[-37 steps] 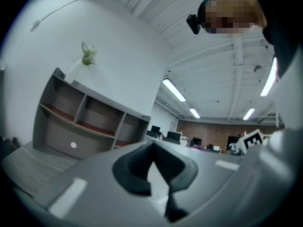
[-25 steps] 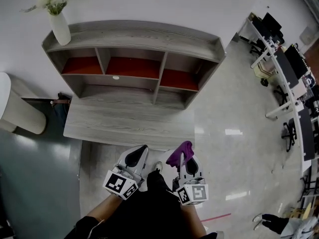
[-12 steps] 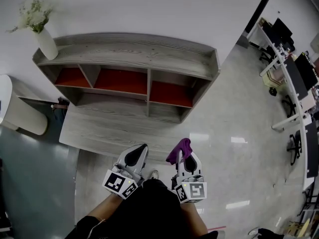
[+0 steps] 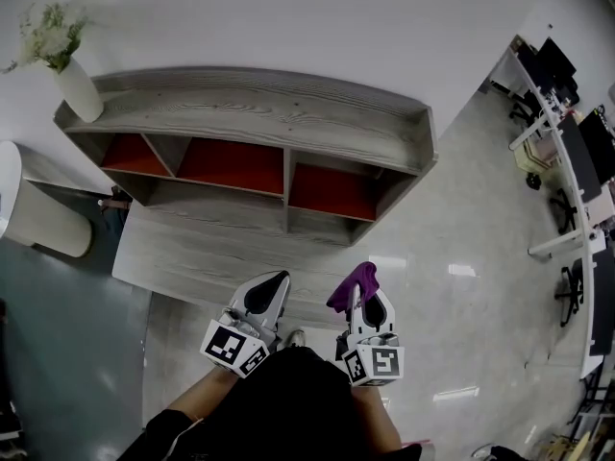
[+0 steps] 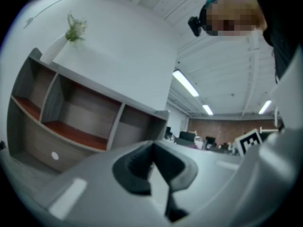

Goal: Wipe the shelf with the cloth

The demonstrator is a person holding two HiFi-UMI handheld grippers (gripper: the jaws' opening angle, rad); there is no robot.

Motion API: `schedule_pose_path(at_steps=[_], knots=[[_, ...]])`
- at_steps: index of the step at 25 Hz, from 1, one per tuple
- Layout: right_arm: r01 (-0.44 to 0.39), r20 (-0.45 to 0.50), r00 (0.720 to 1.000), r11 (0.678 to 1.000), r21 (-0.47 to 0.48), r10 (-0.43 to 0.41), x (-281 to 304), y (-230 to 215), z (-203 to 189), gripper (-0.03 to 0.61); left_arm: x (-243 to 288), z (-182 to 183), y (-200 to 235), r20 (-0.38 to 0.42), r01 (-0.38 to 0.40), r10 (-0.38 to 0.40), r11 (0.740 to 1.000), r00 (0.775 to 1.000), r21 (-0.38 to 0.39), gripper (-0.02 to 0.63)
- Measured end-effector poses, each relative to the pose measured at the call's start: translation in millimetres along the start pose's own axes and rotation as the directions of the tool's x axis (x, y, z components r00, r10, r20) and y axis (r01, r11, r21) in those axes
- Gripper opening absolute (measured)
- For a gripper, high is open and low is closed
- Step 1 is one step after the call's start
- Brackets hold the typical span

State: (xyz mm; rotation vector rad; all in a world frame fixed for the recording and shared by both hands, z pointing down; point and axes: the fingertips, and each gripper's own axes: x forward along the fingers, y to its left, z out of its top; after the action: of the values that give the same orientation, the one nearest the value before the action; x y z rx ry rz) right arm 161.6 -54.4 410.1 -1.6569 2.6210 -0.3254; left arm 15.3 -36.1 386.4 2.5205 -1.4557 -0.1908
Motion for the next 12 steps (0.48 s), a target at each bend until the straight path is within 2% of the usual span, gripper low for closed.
schedule_pose_path(at_steps=[3, 7, 12], knots=[[0.029, -0.007, 1.000, 0.999, -0.024, -0.029, 16, -7, -2, 0.054, 14, 0, 8, -0.012, 0.033, -0.032, 0.999, 0.999, 0.008, 0.002], [0.079, -0.028, 0.997, 0.997, 0.000, -0.079, 35, -18, -13, 0.054, 30, -3, 16, -0.038, 0.068, -0.068, 0.998, 0.997, -0.001, 0.003], [0.101, -0.063, 0.993, 0.995, -0.010, -0.101, 62, -33, -24, 0.054, 48, 1, 28, -0.032, 0.069, -0.069, 0.998, 0.997, -0.001, 0.003]])
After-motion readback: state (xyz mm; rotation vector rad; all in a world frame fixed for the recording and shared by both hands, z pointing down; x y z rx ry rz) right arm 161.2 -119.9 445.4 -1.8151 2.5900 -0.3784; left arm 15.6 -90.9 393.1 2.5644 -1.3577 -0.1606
